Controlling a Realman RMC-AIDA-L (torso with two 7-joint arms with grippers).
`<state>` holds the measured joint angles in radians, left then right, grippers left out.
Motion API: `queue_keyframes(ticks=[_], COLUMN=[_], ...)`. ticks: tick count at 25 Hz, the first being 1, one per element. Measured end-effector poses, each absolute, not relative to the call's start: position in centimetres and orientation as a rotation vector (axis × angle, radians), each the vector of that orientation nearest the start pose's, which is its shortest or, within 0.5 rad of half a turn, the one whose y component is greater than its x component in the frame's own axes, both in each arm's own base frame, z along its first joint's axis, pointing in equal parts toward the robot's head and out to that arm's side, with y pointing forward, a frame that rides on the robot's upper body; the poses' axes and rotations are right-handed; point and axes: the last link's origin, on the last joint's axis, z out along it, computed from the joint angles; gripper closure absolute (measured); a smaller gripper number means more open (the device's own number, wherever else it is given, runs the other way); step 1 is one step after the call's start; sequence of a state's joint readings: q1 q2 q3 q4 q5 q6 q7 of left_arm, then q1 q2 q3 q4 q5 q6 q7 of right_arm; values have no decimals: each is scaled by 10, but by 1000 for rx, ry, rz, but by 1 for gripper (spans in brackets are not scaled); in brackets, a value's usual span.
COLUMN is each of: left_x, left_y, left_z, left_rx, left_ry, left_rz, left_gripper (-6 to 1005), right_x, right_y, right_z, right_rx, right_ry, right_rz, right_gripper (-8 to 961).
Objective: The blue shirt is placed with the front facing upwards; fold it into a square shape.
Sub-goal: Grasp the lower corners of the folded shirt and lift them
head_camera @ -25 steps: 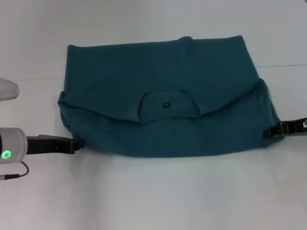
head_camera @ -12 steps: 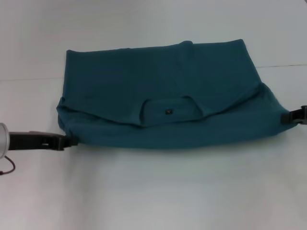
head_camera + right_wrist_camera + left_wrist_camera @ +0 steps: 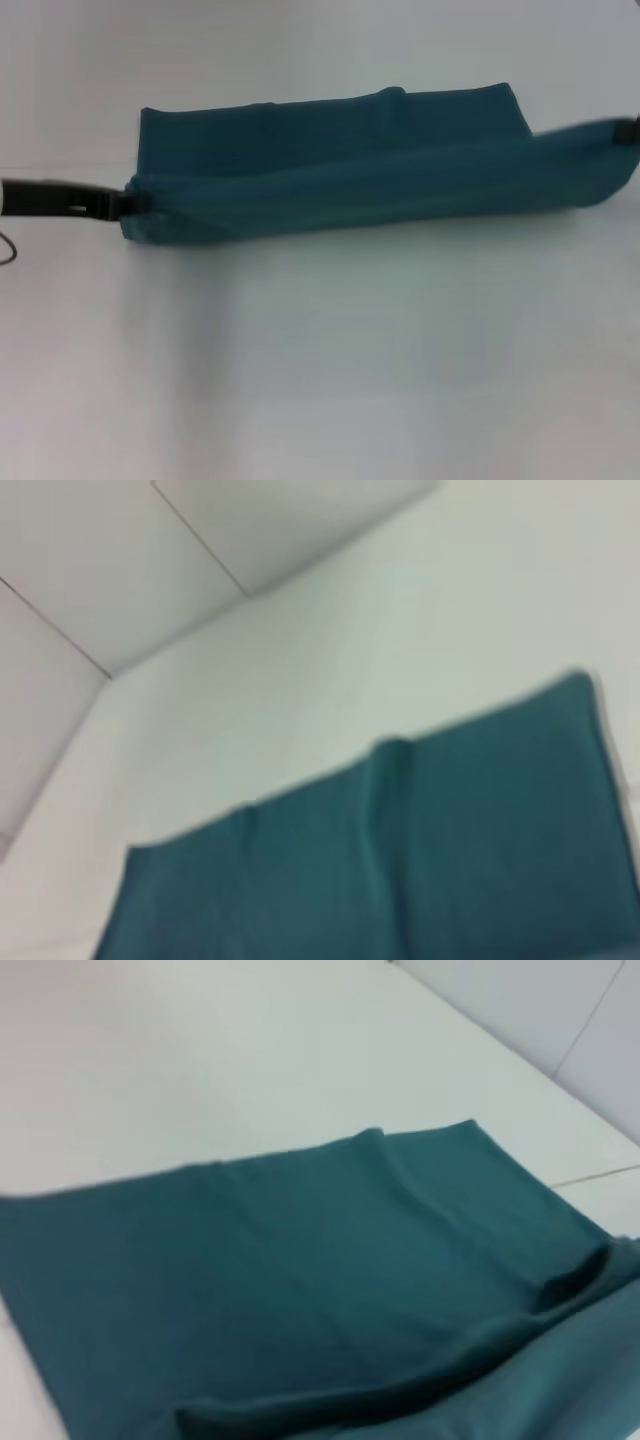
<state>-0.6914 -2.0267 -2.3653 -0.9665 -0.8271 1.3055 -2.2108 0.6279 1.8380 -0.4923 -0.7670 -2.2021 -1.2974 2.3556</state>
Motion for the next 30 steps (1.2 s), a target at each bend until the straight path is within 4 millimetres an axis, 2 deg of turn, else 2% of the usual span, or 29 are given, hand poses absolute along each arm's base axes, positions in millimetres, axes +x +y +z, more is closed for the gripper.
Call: queue_keyframes(ticks=[3, 10, 17, 21, 30], left_x=[-229, -254, -263, -267, -271], left_y=[415, 379, 352, 343, 305], left_z=[62, 59, 63, 61, 54], left_rx=[-2370, -2373, -2392, -2410, -2516], left_ry=[-1119, -1200, -1248, -1276, -1364], left_rz=[-297, -285, -287, -280, -255], left_gripper=[957, 957, 960, 960, 961], right_x=[303, 330, 338, 341, 354], right_y=[404, 363, 339, 327, 289], right_z=[158, 131, 124, 118, 115], right_rx=[-1941, -1962, -1997, -2025, -2036], right_ry=[1506, 1604, 1667, 1709, 1830], right_rz=[629, 594, 590, 584, 615], right_gripper=[899, 899, 900, 899, 899])
